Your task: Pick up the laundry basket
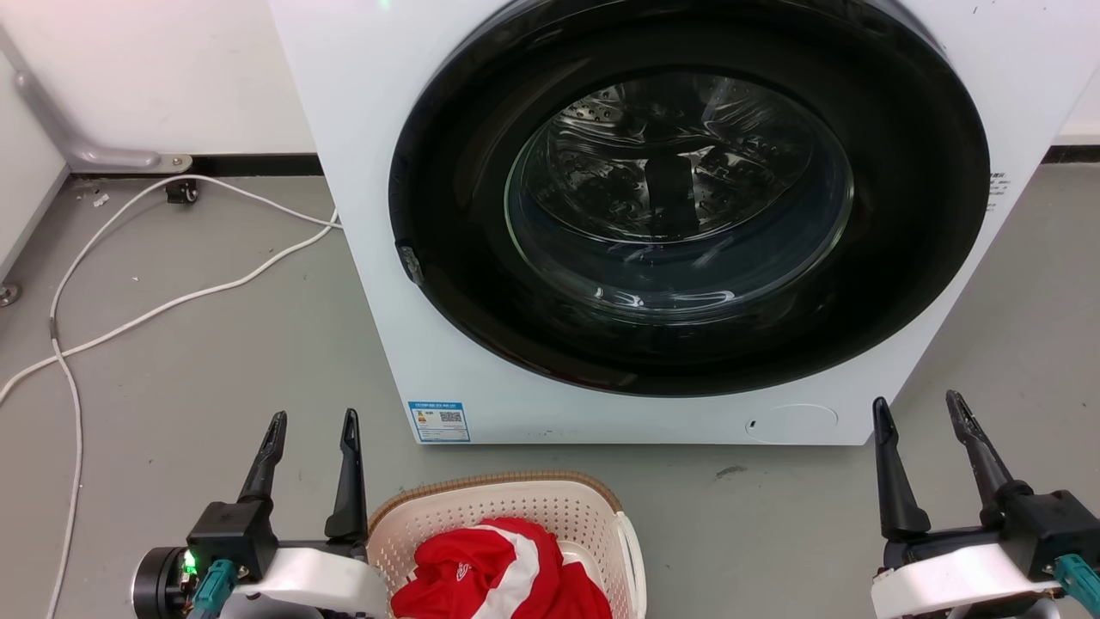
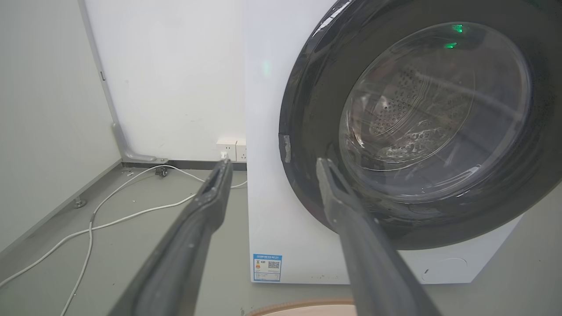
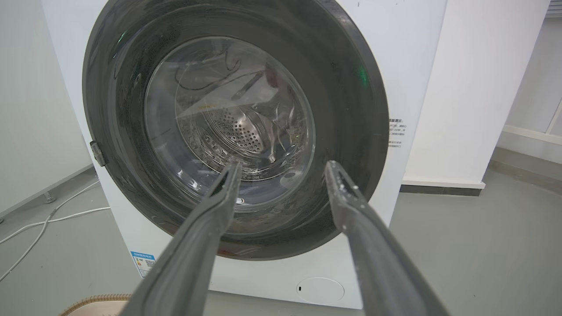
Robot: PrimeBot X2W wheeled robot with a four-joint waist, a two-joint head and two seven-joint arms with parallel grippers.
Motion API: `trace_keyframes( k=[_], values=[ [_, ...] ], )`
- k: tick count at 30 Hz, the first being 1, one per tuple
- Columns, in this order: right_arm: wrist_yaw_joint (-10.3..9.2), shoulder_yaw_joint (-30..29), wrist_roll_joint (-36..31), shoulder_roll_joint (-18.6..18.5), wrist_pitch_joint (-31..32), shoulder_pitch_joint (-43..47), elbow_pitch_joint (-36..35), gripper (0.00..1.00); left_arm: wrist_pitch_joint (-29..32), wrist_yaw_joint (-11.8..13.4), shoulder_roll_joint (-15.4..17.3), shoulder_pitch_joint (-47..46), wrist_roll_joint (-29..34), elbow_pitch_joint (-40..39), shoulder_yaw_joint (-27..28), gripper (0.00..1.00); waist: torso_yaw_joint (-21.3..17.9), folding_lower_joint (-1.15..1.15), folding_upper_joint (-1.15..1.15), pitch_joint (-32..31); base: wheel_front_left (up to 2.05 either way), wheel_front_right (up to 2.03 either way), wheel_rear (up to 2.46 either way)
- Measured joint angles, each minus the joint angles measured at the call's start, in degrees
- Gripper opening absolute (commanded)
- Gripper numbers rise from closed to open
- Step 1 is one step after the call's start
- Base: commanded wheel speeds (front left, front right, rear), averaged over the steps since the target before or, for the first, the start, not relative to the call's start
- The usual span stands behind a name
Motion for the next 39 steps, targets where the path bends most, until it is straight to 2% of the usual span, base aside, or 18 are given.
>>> trace_keyframes(
  k=[7, 14, 20, 30, 39],
  values=[
    [0.0, 1.5, 1.1, 0.0, 0.0, -0.2, 1.1, 1.0, 0.0, -0.4, 0.0, -0.2, -0.2, 1.9, 0.5, 1.0, 0.0, 0.0, 0.0, 0.5, 0.0, 0.0, 0.0],
    [0.0, 6.8, 2.1, 0.0, 0.0, -2.6, 3.6, 1.0, 0.0, -1.8, 0.1, -2.4, 0.7, 7.1, 3.0, 1.0, -0.1, 0.0, 0.0, 2.3, 0.0, 0.0, 0.0],
    [0.01, 10.4, 3.9, 0.0, 0.0, -7.4, 7.6, 1.0, 0.0, -2.5, 1.4, -6.7, 1.5, 12.0, 5.1, 1.0, 0.0, 0.0, 0.0, 6.2, 0.0, 0.0, 0.0],
    [0.01, 16.2, 3.7, 0.0, 0.0, -16.8, 21.7, 1.0, 0.0, -3.4, 4.1, -14.1, 1.7, 21.8, 7.3, 1.0, 0.4, 0.0, 0.0, 15.4, 0.0, 0.0, 0.0],
    [0.01, 21.8, 4.6, -0.1, 0.0, -26.8, 33.4, 1.0, 0.0, -3.8, 6.4, -21.8, 1.6, 32.5, 6.0, 1.0, 0.4, 0.01, 0.0, 24.8, 0.0, 0.0, 0.0]
  ],
)
